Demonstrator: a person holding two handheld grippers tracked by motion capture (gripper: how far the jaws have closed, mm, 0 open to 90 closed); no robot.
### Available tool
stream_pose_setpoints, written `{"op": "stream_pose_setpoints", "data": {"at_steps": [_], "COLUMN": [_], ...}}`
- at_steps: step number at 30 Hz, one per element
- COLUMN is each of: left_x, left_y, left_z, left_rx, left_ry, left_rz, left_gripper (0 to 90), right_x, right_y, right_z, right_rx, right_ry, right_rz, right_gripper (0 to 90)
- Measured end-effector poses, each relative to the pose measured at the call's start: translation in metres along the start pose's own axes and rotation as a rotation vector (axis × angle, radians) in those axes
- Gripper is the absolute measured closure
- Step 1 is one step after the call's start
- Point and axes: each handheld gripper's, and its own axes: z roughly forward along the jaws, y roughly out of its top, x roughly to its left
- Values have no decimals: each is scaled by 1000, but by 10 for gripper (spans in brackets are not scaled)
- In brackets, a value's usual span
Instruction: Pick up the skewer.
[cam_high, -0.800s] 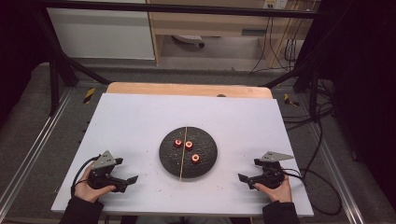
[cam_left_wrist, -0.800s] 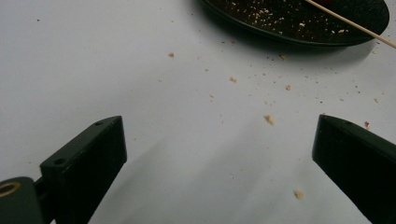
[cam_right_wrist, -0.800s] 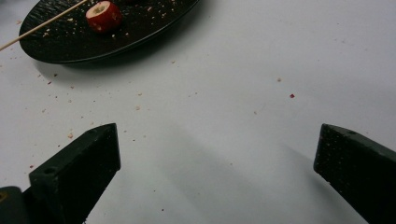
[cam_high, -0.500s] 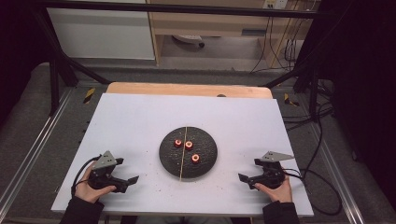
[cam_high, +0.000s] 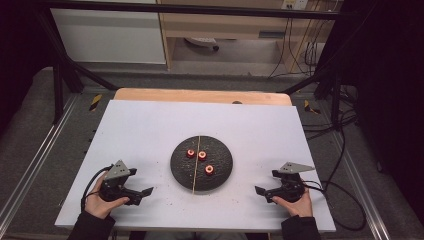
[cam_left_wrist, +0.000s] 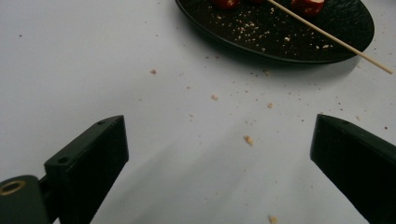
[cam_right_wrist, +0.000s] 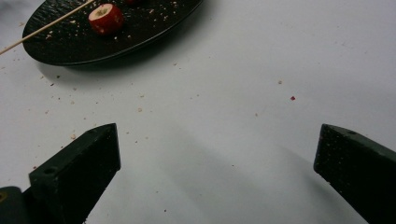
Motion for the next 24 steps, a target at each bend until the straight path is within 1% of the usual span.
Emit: {"op": "stream_pose_setpoints", "data": {"at_steps": [5,6,7,8,13,17,18,20,21,24], "left_x": [-9,-9,-11,-11,-17,-22,-24,-27,-28,-34], "left_y": [10,10,14,14,24,32,34,38,39,45], "left_z": [3,3,3,3,8,14,16,19,21,25], "left_rx": [0,0,0,0,-1,2,9,12,14,9], "left_ry": [-11,-11,-14,-14,-21,-23,-19,-17,-21,-28], "left_rz": [12,12,11,11,3,0,-4,-2,-2,-5], "left_gripper": [53,58,67,72,96,142,171,184,223,292], "right_x": [1,1,1,1,1,2,1,1,1,1], "right_y": [1,1,1,1,0,1,1,1,1,0], "right_z": [0,0,0,1,1,1,1,1,1,1], "right_rx": [-3,-3,-2,0,3,2,3,3,5,6], "right_ry": [0,0,-1,-2,-1,2,1,2,1,0], "right_rz": [-1,-1,-1,-1,-2,2,0,1,-1,-5], "right_gripper": [13,13,13,13,13,13,13,13,13,14]}}
